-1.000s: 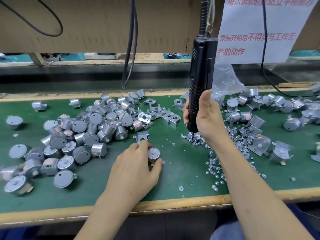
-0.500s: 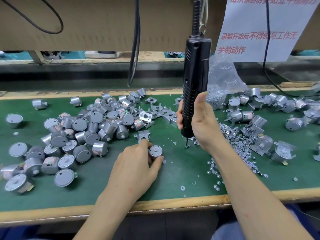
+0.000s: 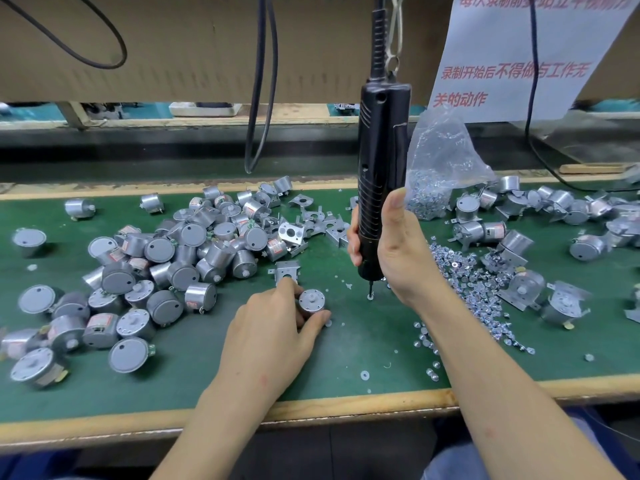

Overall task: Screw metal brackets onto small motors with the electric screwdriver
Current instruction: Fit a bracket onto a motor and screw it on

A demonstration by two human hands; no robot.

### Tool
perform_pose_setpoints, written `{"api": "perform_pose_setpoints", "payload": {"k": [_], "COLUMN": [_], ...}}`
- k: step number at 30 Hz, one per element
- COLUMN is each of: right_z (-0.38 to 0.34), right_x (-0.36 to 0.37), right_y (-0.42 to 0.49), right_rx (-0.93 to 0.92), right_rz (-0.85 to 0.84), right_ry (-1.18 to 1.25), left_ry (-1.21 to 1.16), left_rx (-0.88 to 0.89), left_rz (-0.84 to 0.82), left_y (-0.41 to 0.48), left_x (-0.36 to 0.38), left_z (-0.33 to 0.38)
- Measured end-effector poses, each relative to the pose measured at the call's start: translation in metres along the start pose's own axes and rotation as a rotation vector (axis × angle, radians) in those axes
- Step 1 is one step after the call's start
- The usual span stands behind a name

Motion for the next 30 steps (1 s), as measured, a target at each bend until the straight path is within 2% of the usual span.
{"api": "perform_pose_setpoints", "payload": {"k": [19, 30], "right_z": [-0.008, -0.002], "right_x": [-0.007, 0.007], "right_y": [-0.004, -0.005], "right_rx": [-0.048, 0.0], "right_rz": [0.021, -0.083], "right_ry": [0.012, 0.087], "left_ry": [-0.004, 0.015], "left_rx": [0.006, 0.038], "left_rz": [-0.002, 0.011], "left_y": [0.001, 0.002], "left_x": [0.003, 0.004], "left_z": [-0.002, -0.002]}}
Point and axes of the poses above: each hand's wrist, its own y-axis towards the middle knuckle, its own x-axis out of the palm, z = x × y, the point moved 9 cm from there along y, towards the middle knuckle, and after that the axes turned 11 degrees about x, right-handed, at the moved point
